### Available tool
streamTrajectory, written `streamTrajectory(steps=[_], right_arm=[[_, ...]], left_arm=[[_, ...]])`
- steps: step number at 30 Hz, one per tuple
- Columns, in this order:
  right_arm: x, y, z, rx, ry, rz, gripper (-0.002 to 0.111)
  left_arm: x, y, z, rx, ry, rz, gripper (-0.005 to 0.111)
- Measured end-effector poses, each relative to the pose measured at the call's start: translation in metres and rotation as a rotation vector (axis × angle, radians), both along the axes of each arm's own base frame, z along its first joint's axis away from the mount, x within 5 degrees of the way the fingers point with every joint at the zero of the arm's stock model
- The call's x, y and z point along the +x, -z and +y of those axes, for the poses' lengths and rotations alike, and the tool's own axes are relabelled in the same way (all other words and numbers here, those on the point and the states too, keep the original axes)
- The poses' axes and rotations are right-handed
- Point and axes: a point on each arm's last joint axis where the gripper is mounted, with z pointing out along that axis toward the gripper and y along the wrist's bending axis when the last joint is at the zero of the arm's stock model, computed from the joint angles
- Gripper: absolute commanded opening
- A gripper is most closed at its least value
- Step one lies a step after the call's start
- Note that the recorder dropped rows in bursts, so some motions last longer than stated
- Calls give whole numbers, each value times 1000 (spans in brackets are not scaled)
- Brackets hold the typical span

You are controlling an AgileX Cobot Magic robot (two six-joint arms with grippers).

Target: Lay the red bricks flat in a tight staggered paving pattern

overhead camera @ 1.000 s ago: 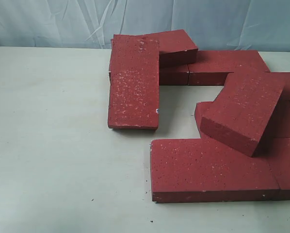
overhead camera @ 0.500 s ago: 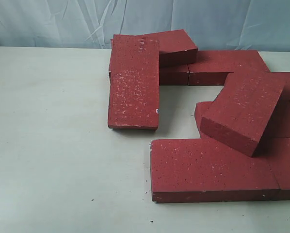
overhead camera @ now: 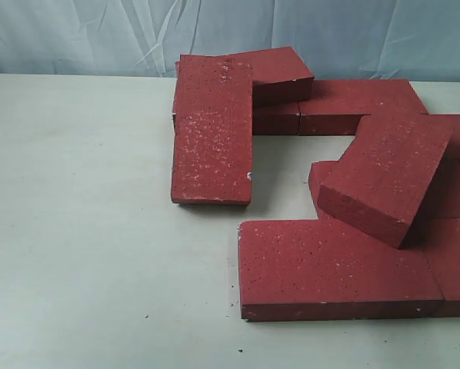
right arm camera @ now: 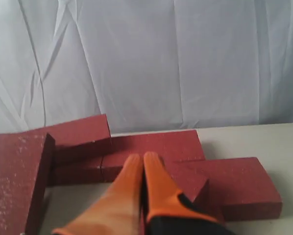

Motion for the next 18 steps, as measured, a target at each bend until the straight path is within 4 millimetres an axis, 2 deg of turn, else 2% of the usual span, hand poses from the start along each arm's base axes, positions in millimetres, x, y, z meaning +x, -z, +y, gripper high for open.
streamTrajectory(steps=[10,18], right_arm=[[47,-16,10,-75,-150,250,-1],[87,-5,31,-47,-390,413,-1]], left_arm=[[54,-34,-4,211,114,369,0],[103,-31,-19,235,359,575,0]])
